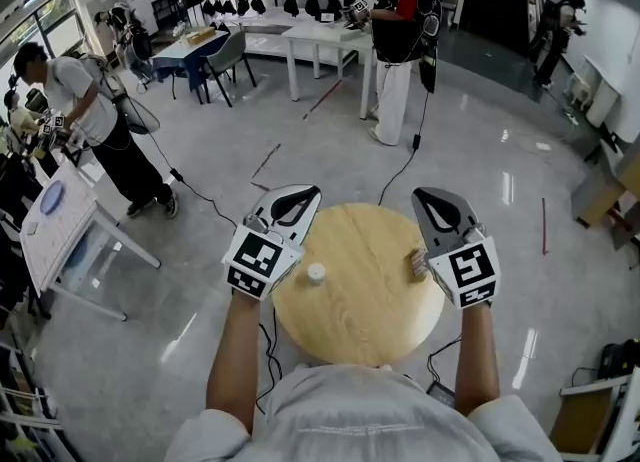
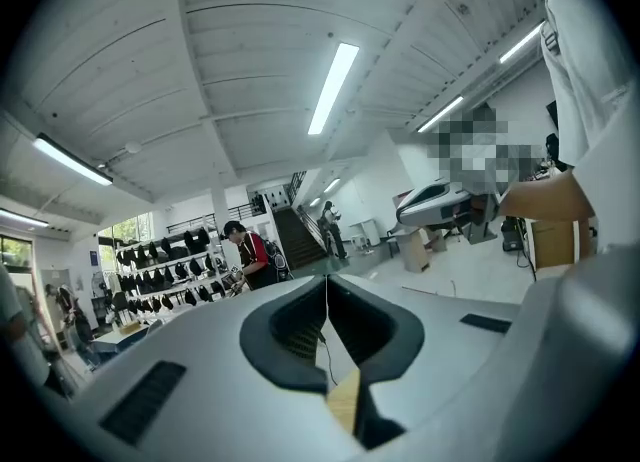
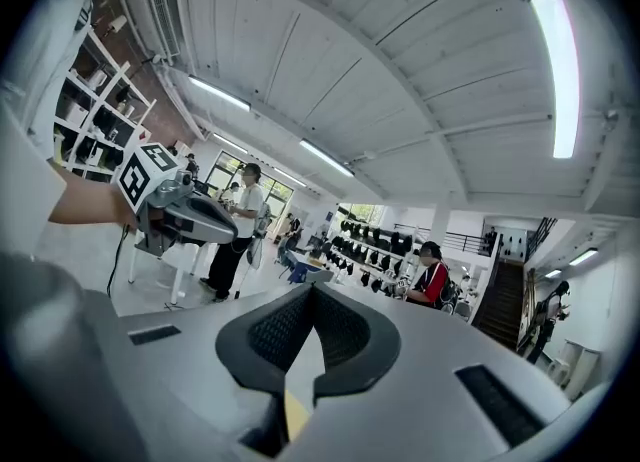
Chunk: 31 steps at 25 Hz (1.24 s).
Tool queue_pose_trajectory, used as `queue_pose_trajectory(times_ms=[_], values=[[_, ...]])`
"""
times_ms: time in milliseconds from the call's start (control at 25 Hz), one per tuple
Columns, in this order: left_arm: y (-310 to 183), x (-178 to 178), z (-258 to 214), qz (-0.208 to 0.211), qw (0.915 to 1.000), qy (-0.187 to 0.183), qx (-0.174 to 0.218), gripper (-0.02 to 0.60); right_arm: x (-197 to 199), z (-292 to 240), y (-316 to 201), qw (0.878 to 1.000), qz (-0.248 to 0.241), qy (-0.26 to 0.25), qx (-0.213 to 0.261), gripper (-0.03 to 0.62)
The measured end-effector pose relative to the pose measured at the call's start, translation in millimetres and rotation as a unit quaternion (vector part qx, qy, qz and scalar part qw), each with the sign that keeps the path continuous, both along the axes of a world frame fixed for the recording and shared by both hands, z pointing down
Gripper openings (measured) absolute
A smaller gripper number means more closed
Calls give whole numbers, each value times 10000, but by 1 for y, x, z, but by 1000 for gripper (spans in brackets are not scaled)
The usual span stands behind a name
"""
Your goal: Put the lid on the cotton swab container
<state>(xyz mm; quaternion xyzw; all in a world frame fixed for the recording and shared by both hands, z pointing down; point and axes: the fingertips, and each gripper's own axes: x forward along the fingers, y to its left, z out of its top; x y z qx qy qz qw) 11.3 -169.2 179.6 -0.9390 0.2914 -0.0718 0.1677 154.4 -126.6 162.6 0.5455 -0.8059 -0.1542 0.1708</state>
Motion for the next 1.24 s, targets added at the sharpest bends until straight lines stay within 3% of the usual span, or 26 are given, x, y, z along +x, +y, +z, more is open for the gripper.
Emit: queue_pose_trajectory(times_ms=[320, 1240], values=[[9, 2, -14, 88, 9999, 78, 120, 20, -1, -7, 4, 10000, -43, 32, 26, 28], [8, 6, 0, 214, 9997, 20, -125, 20, -1, 1, 2, 9997, -67, -209, -91, 28]])
